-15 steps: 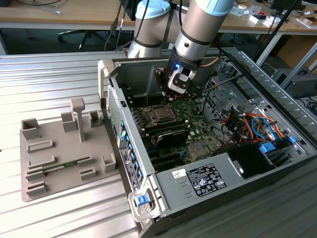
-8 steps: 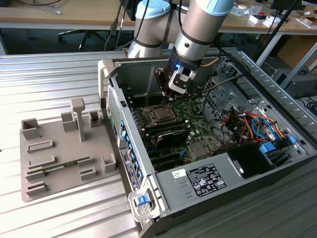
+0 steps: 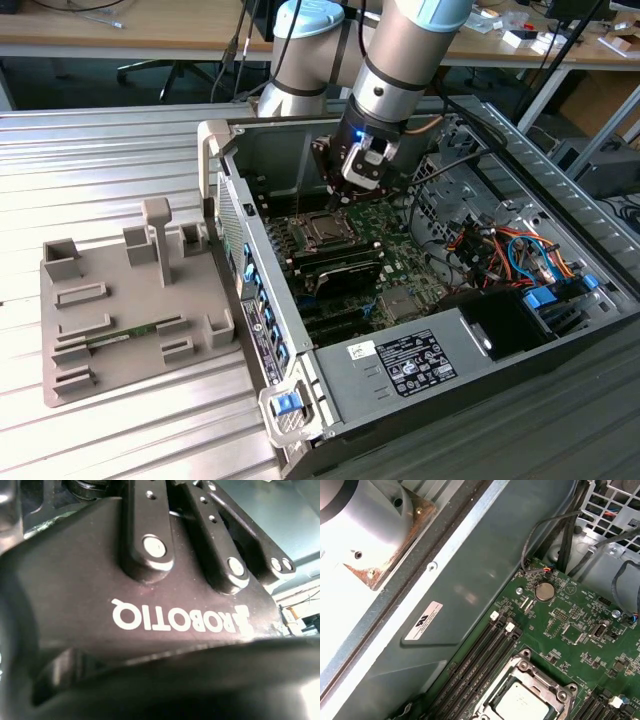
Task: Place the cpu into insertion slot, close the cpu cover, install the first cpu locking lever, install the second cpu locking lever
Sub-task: 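Install the first cpu locking lever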
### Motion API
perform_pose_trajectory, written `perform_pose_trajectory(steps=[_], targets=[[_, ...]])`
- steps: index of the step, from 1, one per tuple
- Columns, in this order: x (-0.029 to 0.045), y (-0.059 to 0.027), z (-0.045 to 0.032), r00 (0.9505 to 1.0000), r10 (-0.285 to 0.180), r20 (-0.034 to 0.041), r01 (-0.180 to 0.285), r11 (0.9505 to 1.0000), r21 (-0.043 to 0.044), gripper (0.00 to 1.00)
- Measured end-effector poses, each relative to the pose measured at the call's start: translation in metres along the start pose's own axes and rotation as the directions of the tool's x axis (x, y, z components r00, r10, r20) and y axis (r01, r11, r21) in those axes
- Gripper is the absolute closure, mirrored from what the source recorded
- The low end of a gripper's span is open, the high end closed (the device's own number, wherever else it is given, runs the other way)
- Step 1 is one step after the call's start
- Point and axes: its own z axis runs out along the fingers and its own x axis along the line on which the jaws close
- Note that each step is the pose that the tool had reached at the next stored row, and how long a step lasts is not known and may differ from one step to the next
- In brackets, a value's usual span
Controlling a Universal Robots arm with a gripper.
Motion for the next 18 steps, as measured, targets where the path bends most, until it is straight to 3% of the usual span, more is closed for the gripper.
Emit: perform_pose_trajectory(steps=[18], targets=[[0.0,0.0,0.0,0.998,-0.063,0.0012,0.063,0.998,0.0052,0.89]])
